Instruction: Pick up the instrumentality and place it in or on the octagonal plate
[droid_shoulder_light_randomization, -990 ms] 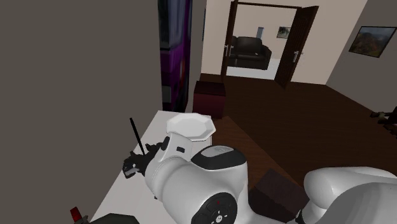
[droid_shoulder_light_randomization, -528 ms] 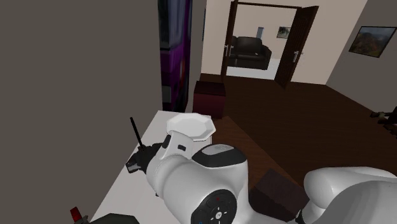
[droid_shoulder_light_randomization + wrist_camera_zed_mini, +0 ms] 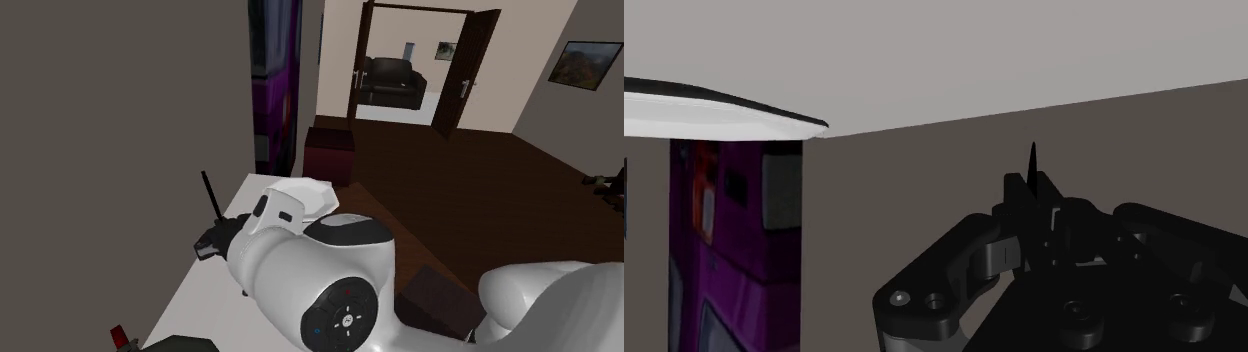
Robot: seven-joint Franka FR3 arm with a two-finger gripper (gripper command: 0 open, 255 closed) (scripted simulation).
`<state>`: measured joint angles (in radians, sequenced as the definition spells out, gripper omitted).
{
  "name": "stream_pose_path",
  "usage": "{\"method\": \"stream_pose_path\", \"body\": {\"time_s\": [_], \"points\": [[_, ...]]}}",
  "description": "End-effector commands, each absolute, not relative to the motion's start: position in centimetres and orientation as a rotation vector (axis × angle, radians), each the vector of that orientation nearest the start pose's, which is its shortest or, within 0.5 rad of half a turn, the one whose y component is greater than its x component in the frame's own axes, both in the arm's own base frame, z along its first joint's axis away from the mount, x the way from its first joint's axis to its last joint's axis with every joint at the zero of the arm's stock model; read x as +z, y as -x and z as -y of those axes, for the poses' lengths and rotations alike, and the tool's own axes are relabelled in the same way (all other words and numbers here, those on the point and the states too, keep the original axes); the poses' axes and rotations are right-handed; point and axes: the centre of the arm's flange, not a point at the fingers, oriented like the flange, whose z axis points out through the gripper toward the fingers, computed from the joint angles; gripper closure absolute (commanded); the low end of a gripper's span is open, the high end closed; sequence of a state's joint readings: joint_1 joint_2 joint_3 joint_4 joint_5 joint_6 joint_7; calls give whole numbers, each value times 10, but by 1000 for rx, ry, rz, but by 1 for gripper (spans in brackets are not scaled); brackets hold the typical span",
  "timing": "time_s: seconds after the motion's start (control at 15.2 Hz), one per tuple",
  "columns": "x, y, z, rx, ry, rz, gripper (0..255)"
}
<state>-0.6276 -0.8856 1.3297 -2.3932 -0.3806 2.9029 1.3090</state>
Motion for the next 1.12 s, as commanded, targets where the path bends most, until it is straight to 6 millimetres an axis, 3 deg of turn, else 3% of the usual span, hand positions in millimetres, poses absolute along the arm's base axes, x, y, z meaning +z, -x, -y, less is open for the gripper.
{"method": "stream_pose_path", "body": {"time_s": [0.0, 0.59, 1.06], "points": [[449, -336, -400, -1792, 2706, -15, 255], [493, -336, -400, -1792, 2706, -15, 255], [479, -340, -308, -1792, 2706, -15, 255]]}}
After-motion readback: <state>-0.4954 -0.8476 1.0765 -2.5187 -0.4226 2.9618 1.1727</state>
